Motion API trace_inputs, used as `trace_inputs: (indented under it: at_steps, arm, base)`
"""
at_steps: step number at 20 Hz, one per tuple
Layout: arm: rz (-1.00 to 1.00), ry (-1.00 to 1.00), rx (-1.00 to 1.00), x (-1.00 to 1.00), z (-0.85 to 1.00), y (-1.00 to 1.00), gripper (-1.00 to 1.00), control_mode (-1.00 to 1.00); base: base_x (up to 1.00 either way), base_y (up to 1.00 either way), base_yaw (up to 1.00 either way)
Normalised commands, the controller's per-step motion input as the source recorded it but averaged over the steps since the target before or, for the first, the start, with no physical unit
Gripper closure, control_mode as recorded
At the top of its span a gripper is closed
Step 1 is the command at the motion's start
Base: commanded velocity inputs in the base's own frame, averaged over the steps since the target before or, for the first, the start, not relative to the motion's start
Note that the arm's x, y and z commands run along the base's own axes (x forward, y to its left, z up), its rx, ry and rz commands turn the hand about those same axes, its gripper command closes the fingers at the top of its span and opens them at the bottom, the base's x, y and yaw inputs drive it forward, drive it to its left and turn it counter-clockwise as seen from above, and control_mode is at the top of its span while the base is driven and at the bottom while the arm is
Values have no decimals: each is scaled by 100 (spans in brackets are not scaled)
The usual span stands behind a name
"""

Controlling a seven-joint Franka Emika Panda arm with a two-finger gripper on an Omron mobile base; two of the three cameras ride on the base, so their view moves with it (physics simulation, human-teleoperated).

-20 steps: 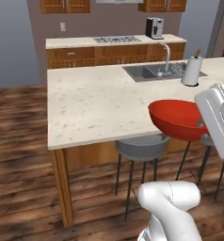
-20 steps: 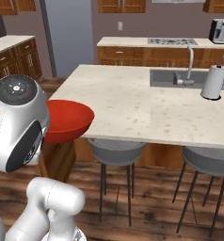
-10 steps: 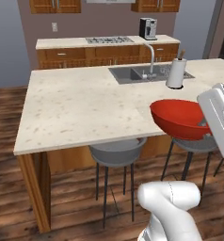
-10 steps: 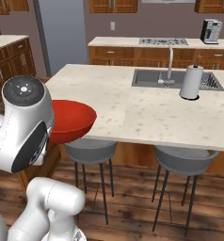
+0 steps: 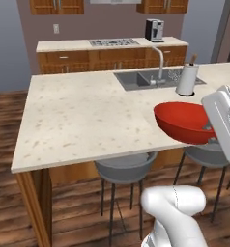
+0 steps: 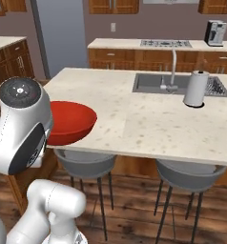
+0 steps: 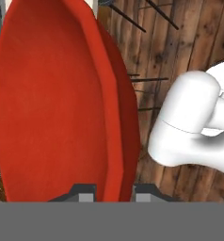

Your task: Pick up the bowls from the cabinet and place each bowl in front of a stool on the dining counter.

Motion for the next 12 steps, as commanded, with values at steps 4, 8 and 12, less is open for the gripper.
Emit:
trace_inputs:
  at_steps: [4, 8, 12]
  arm:
    - [0, 0, 0, 0, 0, 0, 100, 100]
    - [0, 0, 0, 0, 0, 0, 100, 100]
    - [0, 0, 0, 24, -4, 0, 100, -100]
  base:
    - [58, 8, 0]
    - [56, 3, 0]
    - [50, 2, 0]
